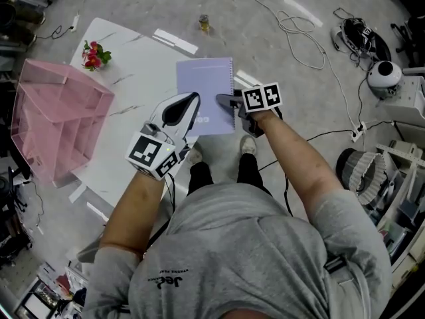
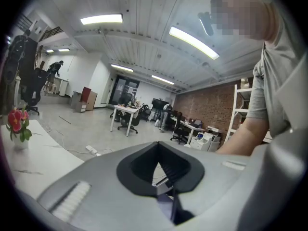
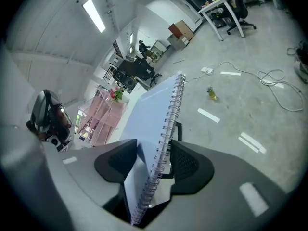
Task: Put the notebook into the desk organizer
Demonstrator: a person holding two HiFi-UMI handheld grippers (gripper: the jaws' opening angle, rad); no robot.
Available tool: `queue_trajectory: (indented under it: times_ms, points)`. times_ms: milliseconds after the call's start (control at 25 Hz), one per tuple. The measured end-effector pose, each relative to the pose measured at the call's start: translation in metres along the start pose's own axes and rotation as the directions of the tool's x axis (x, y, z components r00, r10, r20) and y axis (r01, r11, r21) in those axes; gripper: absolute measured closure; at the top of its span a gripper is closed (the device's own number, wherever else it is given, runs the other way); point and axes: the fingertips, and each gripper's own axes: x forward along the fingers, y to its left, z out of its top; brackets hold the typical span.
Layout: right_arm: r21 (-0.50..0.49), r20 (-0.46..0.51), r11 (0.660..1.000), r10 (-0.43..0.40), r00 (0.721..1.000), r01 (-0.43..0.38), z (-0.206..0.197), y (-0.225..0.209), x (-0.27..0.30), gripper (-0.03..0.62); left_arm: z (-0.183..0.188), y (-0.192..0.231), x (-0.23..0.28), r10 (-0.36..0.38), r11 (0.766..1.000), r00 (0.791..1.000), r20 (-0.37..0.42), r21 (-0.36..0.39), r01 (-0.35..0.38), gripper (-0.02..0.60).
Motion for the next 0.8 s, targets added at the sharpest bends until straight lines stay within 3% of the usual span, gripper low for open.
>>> queue_trajectory:
  times_ms: [40,320,440,800]
  points:
    - [-0.006,-0.011,1.000,-0.013,1.000,0.012,0.000,0.003,0.000,0.398,0.000,0.001,-0.001,0.002,1.000,1.000,0.003,-0.002,-0.002,0.525]
    - [-0.063,-0.075,0.984,-0.173,0.982,0.168,0.003,0.009,-0.030,0.492,0.010,-0.002,-0.015,0.010,1.000,1.000,0.027,-0.011,-0.010,0.525]
    - [-0.076,-0.045,0.986,-0.155,0.987,0.151,0.015,0.022,-0.047,0.557,0.018,0.000,-0.023,0.022,1.000,0.999,0.044,-0.018,-0.022,0.525]
    - [-0.192,-0.030,0.978,-0.084,0.996,0.077,0.048,0.081,-0.078,0.560,0.053,0.003,-0.050,0.062,0.998,0.992,0.111,0.002,-0.062,0.525]
